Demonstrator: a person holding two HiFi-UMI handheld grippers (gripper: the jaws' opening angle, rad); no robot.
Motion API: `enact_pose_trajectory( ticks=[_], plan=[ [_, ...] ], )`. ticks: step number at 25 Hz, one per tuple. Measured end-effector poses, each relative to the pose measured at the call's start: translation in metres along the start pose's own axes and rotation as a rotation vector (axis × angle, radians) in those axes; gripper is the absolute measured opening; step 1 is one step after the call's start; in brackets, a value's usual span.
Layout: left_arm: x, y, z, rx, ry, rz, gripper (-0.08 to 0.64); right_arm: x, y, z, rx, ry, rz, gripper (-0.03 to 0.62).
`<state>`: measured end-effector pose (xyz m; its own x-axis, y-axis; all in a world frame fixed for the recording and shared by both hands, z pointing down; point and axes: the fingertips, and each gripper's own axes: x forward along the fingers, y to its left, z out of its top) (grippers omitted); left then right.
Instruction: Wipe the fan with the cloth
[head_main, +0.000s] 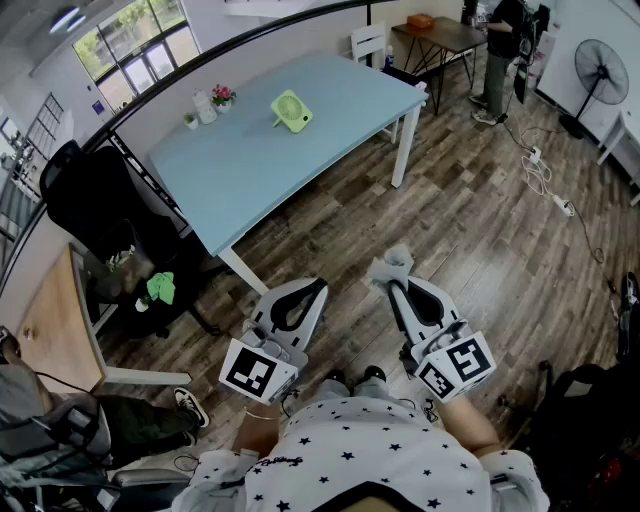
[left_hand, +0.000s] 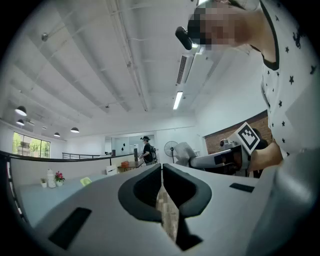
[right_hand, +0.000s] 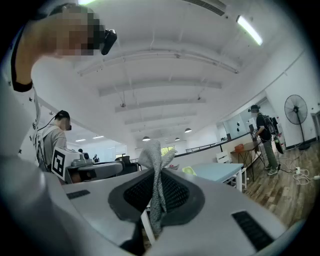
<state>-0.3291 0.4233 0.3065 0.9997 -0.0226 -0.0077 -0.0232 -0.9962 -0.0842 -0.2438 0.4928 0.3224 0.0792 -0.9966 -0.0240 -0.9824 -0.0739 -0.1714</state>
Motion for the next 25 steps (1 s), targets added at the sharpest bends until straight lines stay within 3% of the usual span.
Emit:
enact_pose_trajectory(
  ticks=[11, 25],
  plan=[
    [0.009, 0.009, -0.011, -0.011, 0.026, 0.008, 0.034, 0.009, -0.017, -0.004, 0.027, 0.011, -0.022, 0.025],
    [0.062, -0.009, -0.012, -0.013, 0.028, 0.002, 0.034, -0.008, -0.072, 0.013, 0.032, -0.026, -0.024, 0.026]
  ],
)
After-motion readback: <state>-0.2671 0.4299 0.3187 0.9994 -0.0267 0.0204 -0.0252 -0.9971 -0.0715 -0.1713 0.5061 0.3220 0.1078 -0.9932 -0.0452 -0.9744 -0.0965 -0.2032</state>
